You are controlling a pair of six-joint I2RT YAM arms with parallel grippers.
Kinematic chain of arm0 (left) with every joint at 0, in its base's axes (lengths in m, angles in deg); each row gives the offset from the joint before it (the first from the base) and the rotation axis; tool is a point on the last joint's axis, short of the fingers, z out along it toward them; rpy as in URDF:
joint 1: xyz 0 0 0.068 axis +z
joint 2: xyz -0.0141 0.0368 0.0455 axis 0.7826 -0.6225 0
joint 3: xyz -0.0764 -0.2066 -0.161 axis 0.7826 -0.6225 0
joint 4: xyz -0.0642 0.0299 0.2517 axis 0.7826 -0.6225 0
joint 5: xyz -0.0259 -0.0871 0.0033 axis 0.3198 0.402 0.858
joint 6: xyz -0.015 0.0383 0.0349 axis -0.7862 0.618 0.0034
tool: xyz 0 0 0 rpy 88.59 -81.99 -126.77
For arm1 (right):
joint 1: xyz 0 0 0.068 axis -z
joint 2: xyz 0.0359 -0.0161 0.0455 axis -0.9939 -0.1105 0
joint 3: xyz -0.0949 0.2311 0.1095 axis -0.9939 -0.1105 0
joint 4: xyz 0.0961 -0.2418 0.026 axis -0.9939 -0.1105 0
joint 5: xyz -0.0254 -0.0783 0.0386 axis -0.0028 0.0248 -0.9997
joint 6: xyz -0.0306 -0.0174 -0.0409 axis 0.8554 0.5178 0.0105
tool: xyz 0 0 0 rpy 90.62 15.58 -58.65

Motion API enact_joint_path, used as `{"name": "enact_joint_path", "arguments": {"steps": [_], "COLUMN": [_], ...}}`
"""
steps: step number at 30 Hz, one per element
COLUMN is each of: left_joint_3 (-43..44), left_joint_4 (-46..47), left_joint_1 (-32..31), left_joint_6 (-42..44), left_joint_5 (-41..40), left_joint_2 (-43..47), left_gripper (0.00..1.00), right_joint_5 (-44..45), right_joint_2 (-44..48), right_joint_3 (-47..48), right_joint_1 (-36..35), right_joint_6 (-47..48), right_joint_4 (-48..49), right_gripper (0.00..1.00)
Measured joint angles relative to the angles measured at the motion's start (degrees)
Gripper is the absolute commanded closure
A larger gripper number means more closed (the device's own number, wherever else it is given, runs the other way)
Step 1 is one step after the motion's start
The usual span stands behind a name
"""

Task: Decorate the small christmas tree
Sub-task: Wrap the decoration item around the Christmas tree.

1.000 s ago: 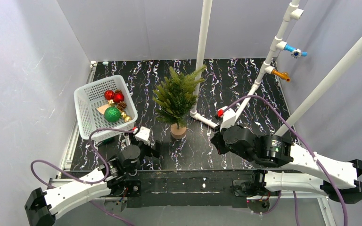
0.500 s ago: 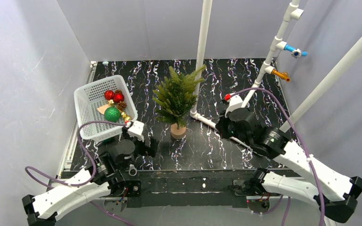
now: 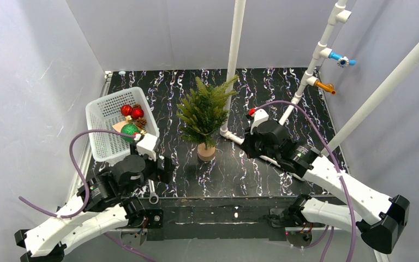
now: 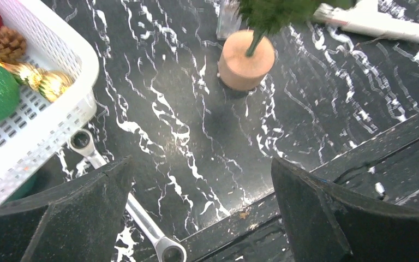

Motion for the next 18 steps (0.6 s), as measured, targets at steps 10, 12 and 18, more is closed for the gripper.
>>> {"name": "enact_joint_path", "arguments": {"steps": [10, 12, 18], "left_joint_3": [26.91, 28.92, 22.60], "left_joint_4": [-6.19, -6.05, -5.40], "left_joint_1": [0.00, 0.00, 0.00], "left_joint_6": [5.49, 6.16, 5.27], "left_joint_5": [5.68, 7.69, 9.57], "left_joint_2": [-13.00, -14.88, -12.98], "left_gripper": [0.02, 0.02, 0.02], "right_joint_5": [-4.63, -5.18, -6.54], "right_joint_2": [-4.11, -4.74, -4.83], "right_joint_3": [-1.27, -1.29, -3.02], "right_joint_1": [4.61, 5.18, 5.55], "right_joint_6": [0.00, -0.02, -0.22], "right_joint_4": [5.33, 5.81, 8.04], "right_gripper": [0.99, 0.99, 0.99]}}
